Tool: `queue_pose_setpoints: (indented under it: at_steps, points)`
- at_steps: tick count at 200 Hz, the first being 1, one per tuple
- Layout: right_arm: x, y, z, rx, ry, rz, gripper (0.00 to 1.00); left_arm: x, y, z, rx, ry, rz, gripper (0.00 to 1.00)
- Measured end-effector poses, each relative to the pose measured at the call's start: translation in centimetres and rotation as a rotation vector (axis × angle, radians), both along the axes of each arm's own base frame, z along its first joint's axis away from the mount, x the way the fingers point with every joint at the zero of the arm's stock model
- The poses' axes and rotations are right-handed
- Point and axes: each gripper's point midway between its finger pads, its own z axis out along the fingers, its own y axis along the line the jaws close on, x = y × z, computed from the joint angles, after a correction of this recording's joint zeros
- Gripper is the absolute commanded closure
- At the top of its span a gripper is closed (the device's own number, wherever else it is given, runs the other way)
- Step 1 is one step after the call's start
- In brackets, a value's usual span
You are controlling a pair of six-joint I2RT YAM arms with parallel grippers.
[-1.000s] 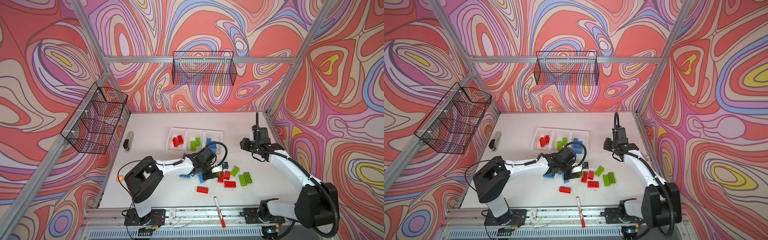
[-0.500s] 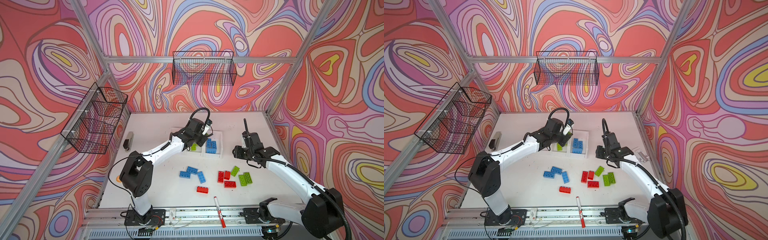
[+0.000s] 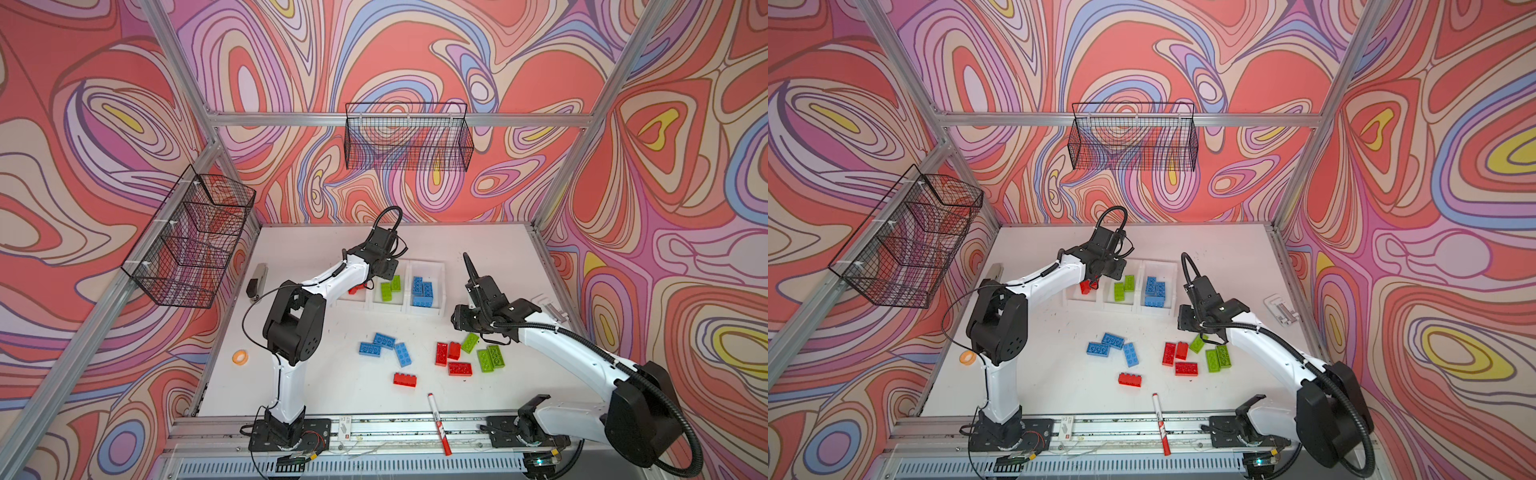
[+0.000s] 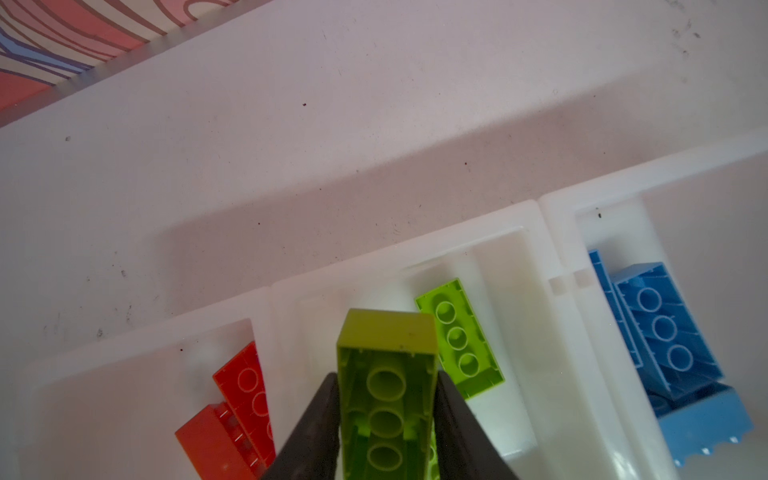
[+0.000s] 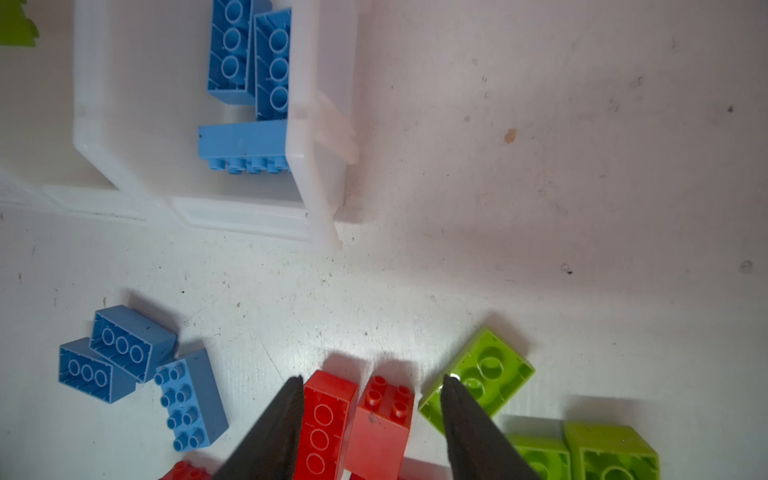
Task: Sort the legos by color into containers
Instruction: 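Grasp a lime-green brick with the left gripper and drop it in the middle compartment, then lower the right gripper onto a red brick while the left gripper withdraws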
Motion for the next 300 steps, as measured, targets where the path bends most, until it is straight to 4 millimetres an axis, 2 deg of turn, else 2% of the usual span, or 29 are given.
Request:
queue_pose_setpoints:
  at_steps: [10, 25, 61, 105, 130, 144, 162, 200, 232, 300]
  points:
    - [-0.3, 0.3, -0.4, -0.006, 0.016, 0.006, 0.42, 0.0, 0.0, -0.1, -0.002, 0.003, 0.007, 0.39]
    - [-0.7, 0.5, -0.9, -0.011, 0.033, 0.014, 0.41, 0.0, 0.2, 0.0, 0.000, 0.000, 0.016, 0.33]
    - [-2.0, 0.9, -2.0, -0.020, 0.068, 0.020, 0.40, 0.3, 0.6, 0.5, 0.007, -0.017, 0.032, 0.31]
    - [-4.5, 1.4, -3.6, -0.044, 0.129, 0.034, 0.43, 0.0, 2.2, 4.4, -0.027, -0.107, 0.063, 0.32]
    - [-4.9, 1.2, -4.1, -0.050, 0.143, 0.019, 0.48, -0.3, 3.4, 6.6, -0.053, -0.167, 0.086, 0.32]
    - [-5.0, 1.2, -4.2, -0.051, 0.147, 0.011, 0.49, -0.5, 4.0, 7.0, -0.059, -0.182, 0.097, 0.32]
    - [-5.0, 1.3, -4.6, -0.057, 0.156, 0.008, 0.50, -0.7, 4.4, 6.8, -0.059, -0.182, 0.109, 0.33]
    - [-5.2, 1.3, -5.7, -0.072, 0.179, 0.003, 0.51, -1.4, 5.3, 4.7, -0.043, -0.142, 0.124, 0.33]
    - [-5.6, 0.9, -6.4, -0.080, 0.193, -0.012, 0.53, -1.5, 5.7, 4.6, -0.045, -0.139, 0.134, 0.33]
    - [-5.3, 1.0, -6.3, -0.079, 0.183, -0.023, 0.71, -2.3, 6.1, 4.0, -0.042, -0.128, 0.137, 0.33]
